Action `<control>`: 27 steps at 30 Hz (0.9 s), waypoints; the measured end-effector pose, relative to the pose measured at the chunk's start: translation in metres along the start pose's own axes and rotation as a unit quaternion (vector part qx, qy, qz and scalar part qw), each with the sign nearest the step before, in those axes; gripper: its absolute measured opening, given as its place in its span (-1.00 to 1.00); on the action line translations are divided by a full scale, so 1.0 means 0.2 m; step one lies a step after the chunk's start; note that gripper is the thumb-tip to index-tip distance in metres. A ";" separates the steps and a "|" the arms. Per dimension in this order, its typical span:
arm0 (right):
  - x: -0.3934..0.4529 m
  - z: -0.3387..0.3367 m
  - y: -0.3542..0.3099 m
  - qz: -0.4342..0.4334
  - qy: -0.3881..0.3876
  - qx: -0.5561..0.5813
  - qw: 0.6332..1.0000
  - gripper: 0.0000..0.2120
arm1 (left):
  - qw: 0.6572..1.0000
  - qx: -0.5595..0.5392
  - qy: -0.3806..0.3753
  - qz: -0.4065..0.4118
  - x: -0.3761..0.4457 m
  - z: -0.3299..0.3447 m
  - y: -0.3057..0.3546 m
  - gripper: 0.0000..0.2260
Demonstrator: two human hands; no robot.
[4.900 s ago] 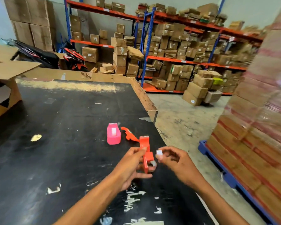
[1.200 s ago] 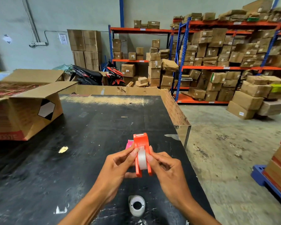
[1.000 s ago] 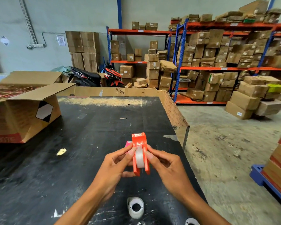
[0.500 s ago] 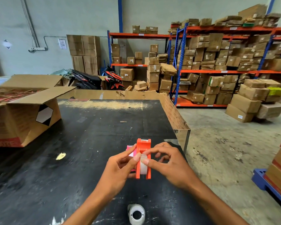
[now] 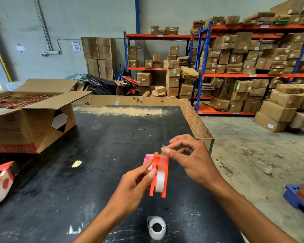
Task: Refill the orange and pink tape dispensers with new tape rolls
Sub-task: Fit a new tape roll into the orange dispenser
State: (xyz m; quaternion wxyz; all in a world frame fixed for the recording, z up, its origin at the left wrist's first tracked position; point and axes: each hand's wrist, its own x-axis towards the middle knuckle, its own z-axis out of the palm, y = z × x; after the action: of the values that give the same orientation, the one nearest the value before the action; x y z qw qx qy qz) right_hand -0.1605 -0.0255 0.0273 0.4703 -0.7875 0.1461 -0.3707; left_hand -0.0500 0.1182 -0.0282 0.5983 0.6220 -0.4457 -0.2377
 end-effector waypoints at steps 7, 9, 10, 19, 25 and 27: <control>0.07 -0.01 0.02 0.097 -0.071 0.084 0.989 -0.89 | 1.000 -0.017 -0.010 -0.015 -0.01 0.01 0.02 -0.69; 0.06 0.00 0.02 0.104 -0.067 0.091 0.988 -0.88 | 0.999 -0.020 -0.006 -0.031 -0.01 0.01 0.03 -0.66; 0.07 0.00 0.02 0.106 -0.065 0.088 0.988 -0.87 | 0.999 -0.009 0.000 -0.031 0.00 0.02 0.03 -0.68; 0.11 -0.04 0.07 0.232 -0.092 0.114 0.962 -0.85 | 1.000 -0.003 -0.016 -0.023 0.03 0.03 0.00 -0.49; 0.07 -0.07 0.18 0.229 -0.057 0.142 0.961 -0.74 | 0.997 -0.041 0.016 -0.068 0.12 0.11 -0.02 -0.57; 0.04 -0.07 0.25 0.228 -0.040 0.113 0.966 -0.74 | 0.993 -0.041 0.042 -0.103 0.17 0.15 -0.02 -0.64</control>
State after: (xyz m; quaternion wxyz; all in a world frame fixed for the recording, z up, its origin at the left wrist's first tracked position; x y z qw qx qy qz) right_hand -0.1586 -0.0645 -0.0077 0.6338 -0.6893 0.2598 -0.2359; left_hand -0.0563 0.0729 -0.0288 0.6137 0.6493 -0.3434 -0.2896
